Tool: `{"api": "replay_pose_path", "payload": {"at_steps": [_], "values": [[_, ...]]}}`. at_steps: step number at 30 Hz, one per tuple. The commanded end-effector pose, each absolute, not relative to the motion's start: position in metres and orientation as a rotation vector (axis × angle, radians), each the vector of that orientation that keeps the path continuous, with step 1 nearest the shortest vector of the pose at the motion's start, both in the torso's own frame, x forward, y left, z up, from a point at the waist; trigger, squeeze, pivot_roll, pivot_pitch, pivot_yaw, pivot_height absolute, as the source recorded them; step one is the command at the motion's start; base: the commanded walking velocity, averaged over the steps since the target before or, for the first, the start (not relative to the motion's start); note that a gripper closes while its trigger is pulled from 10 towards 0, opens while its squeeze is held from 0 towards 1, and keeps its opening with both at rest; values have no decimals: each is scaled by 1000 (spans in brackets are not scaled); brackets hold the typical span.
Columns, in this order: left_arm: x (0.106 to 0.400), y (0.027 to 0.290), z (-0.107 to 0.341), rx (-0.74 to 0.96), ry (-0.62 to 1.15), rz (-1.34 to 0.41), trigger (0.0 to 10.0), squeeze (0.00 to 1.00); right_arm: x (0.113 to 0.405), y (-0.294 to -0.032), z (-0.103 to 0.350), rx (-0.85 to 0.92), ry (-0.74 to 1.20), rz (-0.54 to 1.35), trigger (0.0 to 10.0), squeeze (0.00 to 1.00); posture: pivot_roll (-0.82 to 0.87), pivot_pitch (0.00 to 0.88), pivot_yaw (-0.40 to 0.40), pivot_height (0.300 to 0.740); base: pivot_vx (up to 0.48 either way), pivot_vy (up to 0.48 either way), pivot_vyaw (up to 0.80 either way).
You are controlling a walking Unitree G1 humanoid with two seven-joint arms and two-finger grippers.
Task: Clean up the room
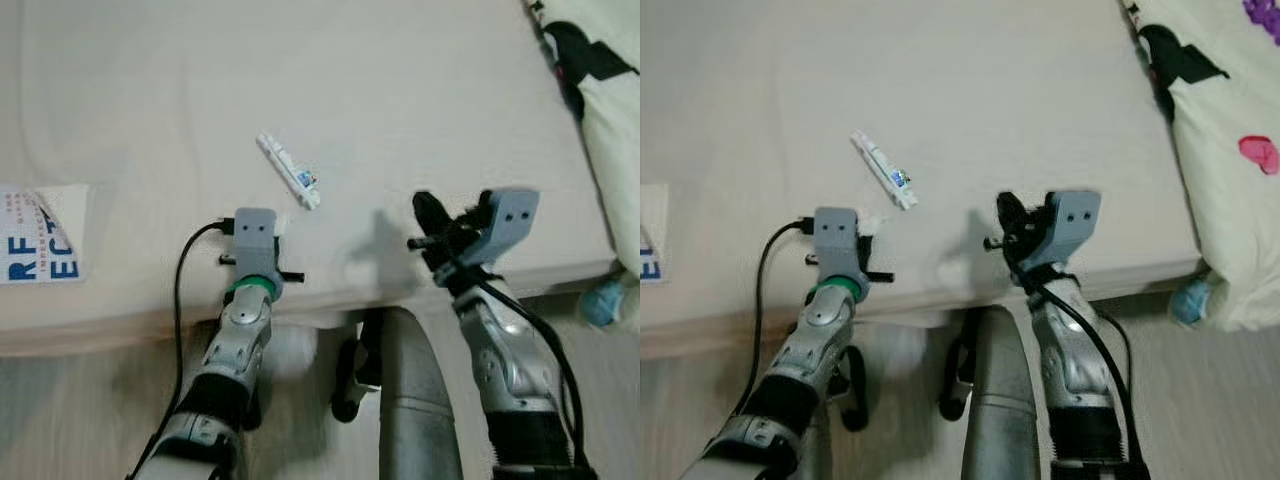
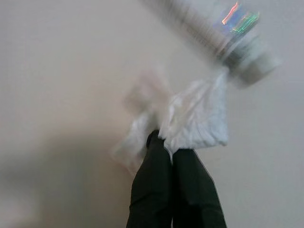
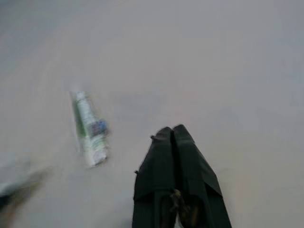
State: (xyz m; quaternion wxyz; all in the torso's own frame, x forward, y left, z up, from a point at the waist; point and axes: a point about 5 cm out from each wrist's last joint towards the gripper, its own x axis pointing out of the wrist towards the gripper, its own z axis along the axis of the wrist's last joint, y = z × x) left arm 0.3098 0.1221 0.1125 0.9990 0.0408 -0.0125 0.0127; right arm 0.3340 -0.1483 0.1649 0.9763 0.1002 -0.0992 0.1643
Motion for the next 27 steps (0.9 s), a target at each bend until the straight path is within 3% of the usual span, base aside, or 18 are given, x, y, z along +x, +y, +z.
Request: {"api": "replay_pose_path", "payload": {"at_steps": [1,6,7,9,10,12,19,27], "values": [[298,139,123,130,-62,56,0,0,337,-151,151,240,-155,314,10000,0,191,420,-29,606,0,0,0],[285,160,139,161,-117,93,0,0,343,-145,142,260,-106,345,10000,0,242,427,-55,606,0,0,0],[276,172,150,199,-151,118,10000,0,347,-141,138,269,-77,373,10000,0,280,443,-58,606,0,0,0],[268,181,161,224,-177,139,10000,0,352,-136,134,271,-48,400,10000,0,292,456,-63,606,0,0,0],[261,186,171,253,-201,151,10000,0,357,-132,132,259,-22,423,10000,953,306,466,-67,606,0,0,0],[256,188,179,270,-216,157,10000,0,360,-129,130,258,-1,440,10000,1000,329,478,-72,606,0,0,0],[239,187,202,301,-252,169,10000,0,371,-124,127,147,54,463,10000,1000,391,511,-93,606,0,0,0],[235,189,206,309,-259,183,10000,0,373,-124,129,137,50,465,10000,1000,411,523,-98,606,0,0,0]]}}
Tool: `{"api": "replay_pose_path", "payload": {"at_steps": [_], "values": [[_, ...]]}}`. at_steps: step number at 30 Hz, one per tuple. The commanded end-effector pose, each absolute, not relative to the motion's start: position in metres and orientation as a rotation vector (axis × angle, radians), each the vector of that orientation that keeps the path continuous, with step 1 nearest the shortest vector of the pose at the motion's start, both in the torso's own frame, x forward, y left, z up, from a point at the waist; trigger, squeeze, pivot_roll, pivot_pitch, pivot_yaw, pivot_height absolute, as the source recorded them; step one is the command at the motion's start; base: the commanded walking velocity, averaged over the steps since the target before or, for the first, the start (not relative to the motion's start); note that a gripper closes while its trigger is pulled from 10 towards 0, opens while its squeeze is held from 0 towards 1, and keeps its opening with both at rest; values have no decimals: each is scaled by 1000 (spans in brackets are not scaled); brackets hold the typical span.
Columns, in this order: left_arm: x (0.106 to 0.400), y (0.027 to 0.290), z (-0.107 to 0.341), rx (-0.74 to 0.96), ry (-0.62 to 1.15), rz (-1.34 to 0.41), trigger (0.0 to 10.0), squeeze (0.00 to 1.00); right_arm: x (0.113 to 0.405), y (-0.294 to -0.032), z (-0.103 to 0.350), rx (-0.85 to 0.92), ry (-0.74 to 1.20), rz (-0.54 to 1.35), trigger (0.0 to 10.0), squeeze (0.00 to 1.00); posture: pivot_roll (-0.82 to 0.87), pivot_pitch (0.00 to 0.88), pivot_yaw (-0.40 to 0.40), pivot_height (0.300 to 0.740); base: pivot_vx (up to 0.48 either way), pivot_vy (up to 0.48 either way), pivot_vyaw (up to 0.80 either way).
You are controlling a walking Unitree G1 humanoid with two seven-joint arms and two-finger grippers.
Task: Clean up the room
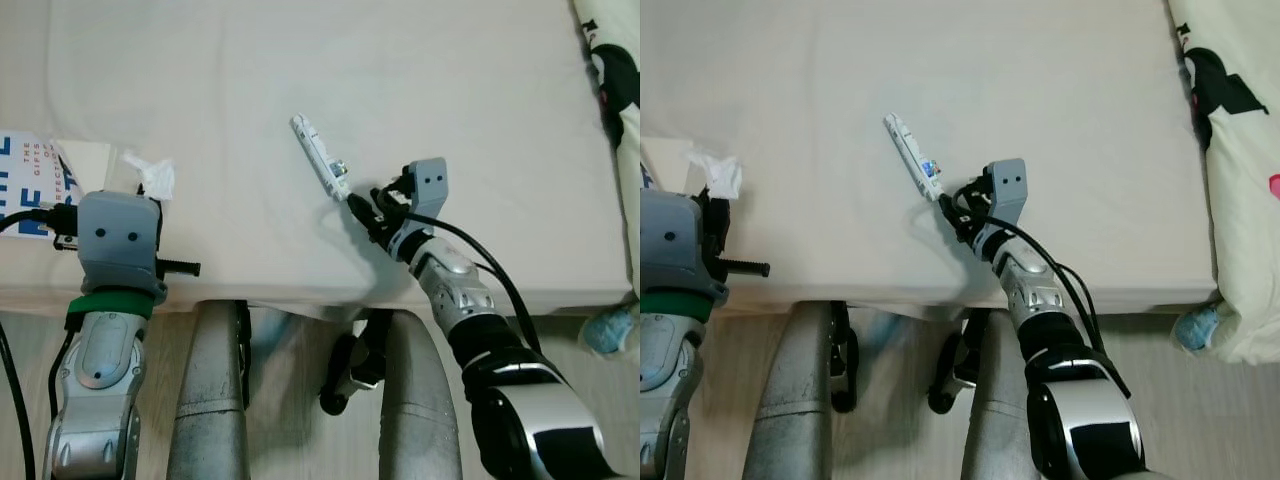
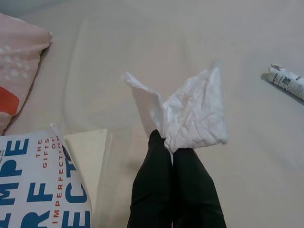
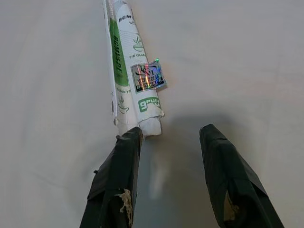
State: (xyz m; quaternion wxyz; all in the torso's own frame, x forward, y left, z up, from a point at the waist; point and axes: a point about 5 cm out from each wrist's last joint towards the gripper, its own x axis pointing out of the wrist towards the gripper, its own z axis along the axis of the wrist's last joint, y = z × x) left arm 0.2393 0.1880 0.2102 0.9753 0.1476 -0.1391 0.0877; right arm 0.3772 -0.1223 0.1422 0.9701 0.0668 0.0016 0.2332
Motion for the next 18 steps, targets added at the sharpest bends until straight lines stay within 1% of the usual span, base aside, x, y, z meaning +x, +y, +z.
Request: {"api": "replay_pose_path", "payload": {"at_steps": [1,3,4,7,9,11,17,18], "values": [[235,189,206,309,-259,183,10000,0,373,-124,129,137,50,465,10000,1000,411,523,-98,606,0,0,0],[230,190,210,317,-263,194,10000,0,375,-123,131,126,46,469,10000,1000,433,530,-103,606,0,0,0],[221,192,218,335,-276,217,10000,0,381,-119,142,88,17,478,10000,0,525,564,-103,606,0,0,0],[214,193,223,350,-286,232,10000,0,385,-115,151,64,-6,489,10000,0,525,564,-103,606,0,0,0],[205,194,229,366,-285,248,10000,0,391,-108,164,58,-39,517,10000,0,547,570,-96,606,0,0,0],[203,194,230,368,-274,249,10000,0,393,-103,169,65,-47,532,10000,0,551,572,-92,606,0,0,0],[202,192,234,367,-252,244,10000,0,395,-97,164,52,28,551,10000,0,557,572,-85,606,0,0,0],[202,192,235,367,-250,242,10000,0,394,-96,158,37,73,564,10000,0,566,574,-84,606,0,0,0]]}}
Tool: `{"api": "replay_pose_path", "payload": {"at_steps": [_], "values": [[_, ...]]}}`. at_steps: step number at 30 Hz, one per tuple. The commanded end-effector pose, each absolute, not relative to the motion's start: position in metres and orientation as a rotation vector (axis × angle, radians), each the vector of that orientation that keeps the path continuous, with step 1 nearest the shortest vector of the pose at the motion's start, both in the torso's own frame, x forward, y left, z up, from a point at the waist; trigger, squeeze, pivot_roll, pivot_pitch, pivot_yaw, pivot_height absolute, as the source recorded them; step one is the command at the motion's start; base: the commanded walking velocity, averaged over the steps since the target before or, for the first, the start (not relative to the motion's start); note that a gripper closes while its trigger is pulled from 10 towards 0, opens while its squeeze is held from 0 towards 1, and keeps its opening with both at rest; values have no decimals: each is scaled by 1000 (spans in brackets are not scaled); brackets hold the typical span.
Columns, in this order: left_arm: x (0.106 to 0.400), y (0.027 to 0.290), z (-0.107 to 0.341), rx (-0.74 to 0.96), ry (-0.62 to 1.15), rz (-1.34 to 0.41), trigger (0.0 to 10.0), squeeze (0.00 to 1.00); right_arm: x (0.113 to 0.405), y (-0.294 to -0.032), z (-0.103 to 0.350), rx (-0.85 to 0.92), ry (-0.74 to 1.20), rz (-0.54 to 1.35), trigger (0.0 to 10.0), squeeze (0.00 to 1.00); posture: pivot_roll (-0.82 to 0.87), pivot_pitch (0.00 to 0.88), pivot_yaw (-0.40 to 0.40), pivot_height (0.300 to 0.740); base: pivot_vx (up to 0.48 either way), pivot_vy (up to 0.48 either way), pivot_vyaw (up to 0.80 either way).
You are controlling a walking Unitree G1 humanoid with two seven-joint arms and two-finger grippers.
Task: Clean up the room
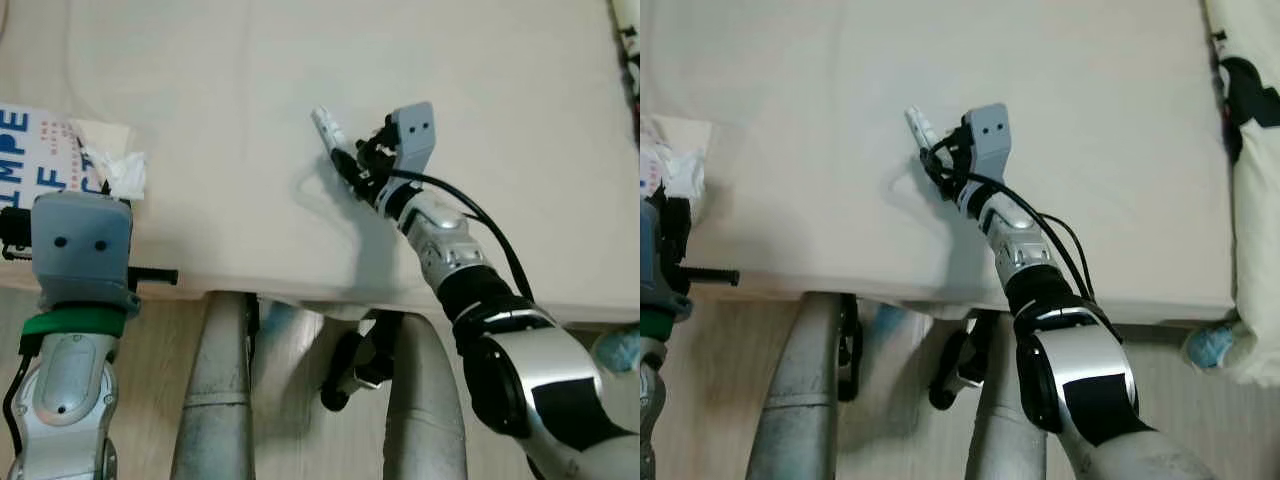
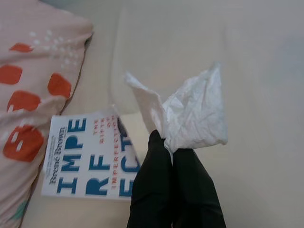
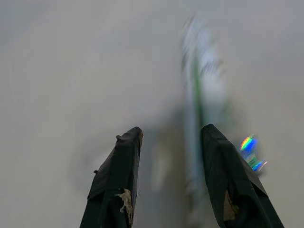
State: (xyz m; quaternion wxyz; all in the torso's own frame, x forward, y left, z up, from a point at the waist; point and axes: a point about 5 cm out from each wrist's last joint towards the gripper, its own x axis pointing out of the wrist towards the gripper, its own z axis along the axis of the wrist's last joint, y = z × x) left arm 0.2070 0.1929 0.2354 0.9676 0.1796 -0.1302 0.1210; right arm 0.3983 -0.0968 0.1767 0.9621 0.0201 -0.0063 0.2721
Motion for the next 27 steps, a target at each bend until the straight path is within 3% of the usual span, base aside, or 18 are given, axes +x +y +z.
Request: {"api": "replay_pose_path", "payload": {"at_steps": [1,4,7,9,17,18,19,20,27], "values": [[202,191,236,366,-246,242,10000,0,392,-95,153,25,103,573,10000,0,566,574,-84,606,0,0,0],[201,191,236,356,-235,249,10000,0,385,-98,125,-76,282,539,10000,0,574,580,-84,606,0,0,0],[199,192,237,347,-218,255,10000,0,383,-106,113,-184,336,465,10000,0,581,586,-80,606,0,0,0],[198,193,237,347,-209,257,10000,0,384,-115,111,-265,337,388,10000,0,587,589,-74,606,0,0,0],[198,192,237,344,-195,250,10000,0,389,-131,119,-293,299,265,10000,0,583,587,-69,606,0,0,0],[198,192,237,342,-191,248,10000,0,390,-134,120,-283,296,248,8510,0,583,587,-69,606,0,0,0],[199,191,236,341,-187,244,10000,0,391,-142,122,-264,295,194,1647,0,571,585,-67,606,0,0,0],[200,191,236,340,-183,241,10000,0,392,-152,124,-240,293,136,0,0,571,585,-67,606,0,0,0],[203,189,235,335,-170,229,10000,0,392,-178,128,-203,260,-4,0,0,543,575,-59,606,0,0,0]]}}
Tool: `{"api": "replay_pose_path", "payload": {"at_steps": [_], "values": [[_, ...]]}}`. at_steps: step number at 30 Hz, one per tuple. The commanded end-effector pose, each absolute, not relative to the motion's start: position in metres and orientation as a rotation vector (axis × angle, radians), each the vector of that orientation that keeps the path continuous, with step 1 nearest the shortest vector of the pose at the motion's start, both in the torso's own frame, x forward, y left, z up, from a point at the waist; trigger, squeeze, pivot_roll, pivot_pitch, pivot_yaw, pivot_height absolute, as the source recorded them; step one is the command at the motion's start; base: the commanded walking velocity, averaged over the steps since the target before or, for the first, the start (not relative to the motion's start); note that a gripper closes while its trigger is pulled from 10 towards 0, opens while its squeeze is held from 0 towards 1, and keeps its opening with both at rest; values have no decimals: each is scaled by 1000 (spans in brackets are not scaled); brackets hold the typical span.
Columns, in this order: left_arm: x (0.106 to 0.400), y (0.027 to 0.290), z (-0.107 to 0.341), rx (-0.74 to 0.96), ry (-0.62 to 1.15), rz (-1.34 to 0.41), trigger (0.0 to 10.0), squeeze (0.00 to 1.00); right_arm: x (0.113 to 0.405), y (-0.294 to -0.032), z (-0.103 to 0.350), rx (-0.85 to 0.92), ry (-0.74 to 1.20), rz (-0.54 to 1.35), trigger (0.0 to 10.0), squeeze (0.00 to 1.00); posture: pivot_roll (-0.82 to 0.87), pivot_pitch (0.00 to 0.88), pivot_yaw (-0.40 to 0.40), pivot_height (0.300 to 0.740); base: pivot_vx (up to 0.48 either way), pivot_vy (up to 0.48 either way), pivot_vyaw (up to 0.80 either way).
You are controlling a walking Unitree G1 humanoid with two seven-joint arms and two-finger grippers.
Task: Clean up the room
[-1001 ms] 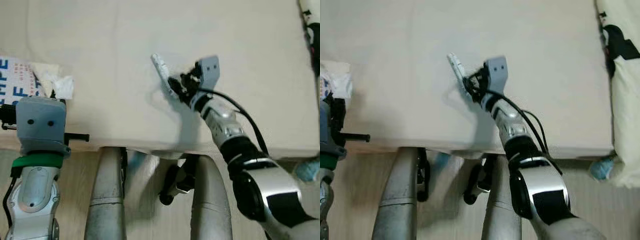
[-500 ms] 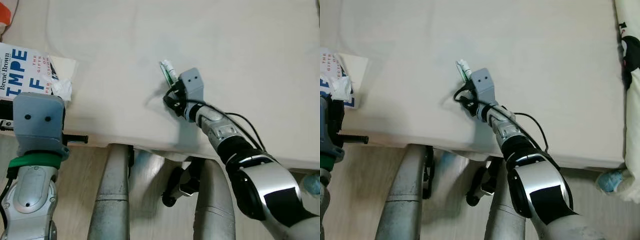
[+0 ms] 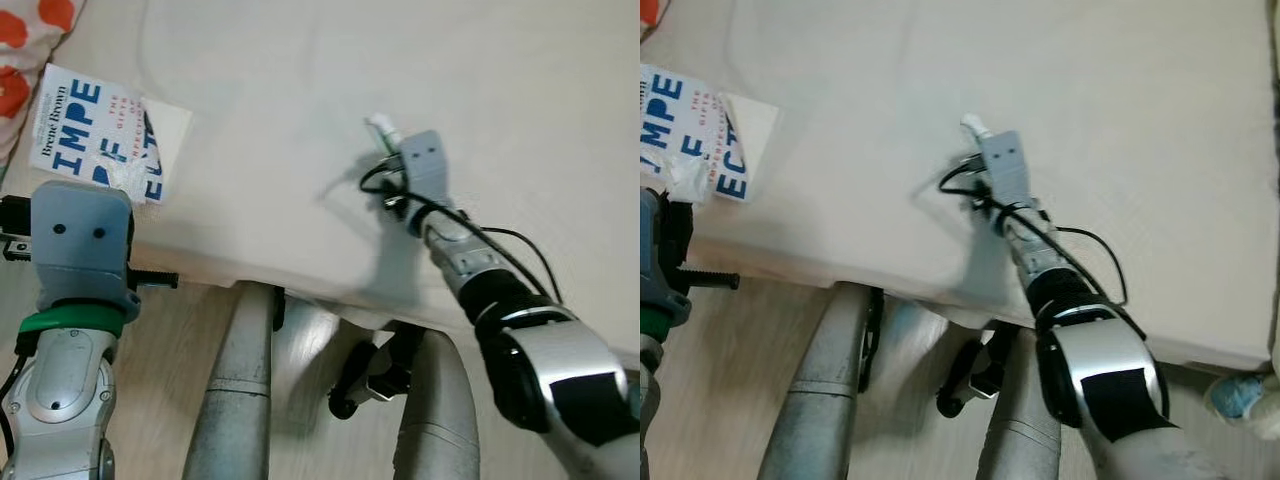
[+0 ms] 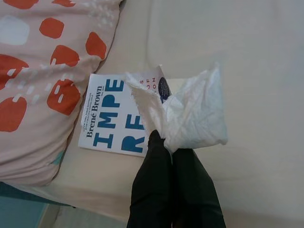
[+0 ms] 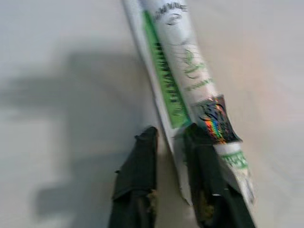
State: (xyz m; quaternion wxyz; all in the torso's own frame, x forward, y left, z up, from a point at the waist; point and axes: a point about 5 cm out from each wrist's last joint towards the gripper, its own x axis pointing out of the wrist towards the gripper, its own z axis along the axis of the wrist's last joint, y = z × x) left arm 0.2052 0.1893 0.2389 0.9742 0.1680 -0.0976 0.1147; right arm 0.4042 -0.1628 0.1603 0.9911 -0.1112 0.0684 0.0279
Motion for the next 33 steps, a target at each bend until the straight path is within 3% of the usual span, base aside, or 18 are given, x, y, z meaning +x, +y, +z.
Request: {"api": "replay_pose_path", "payload": {"at_steps": [1,4,10,14,19,24,27,29,32,33], "values": [[204,188,234,334,-165,225,10000,0,392,-183,130,-183,245,-30,0,0,537,569,-57,606,0,0,0],[205,187,233,333,-161,221,10000,0,392,-185,131,-160,234,-42,0,0,533,566,-55,606,0,0,0],[219,181,230,319,-157,177,10000,0,390,-195,135,59,164,-100,0,0,471,512,-35,606,0,0,0],[220,180,230,317,-159,170,10000,0,390,-197,134,80,160,-110,0,0,471,512,-35,606,0,0,0],[239,168,223,290,-156,105,10000,0,384,-219,139,177,55,-158,0,0,364,418,-24,606,0,0,0],[256,154,211,233,-121,11,10000,0,374,-226,151,135,-112,-101,0,0,246,335,-17,606,0,0,0],[260,151,208,219,-111,-20,10000,0,369,-225,154,108,-160,-78,0,0,237,329,-16,606,0,0,0],[269,140,201,160,-75,-111,10000,0,349,-220,158,77,-251,-49,0,0,171,265,-5,606,0,0,0],[273,135,198,114,-56,-161,10000,0,334,-216,157,87,-289,-45,0,0,149,239,-4,606,0,0,0],[277,130,194,76,-40,-201,10000,0,323,-213,154,93,-305,-42,8510,0,124,212,-2,606,0,0,0]]}}
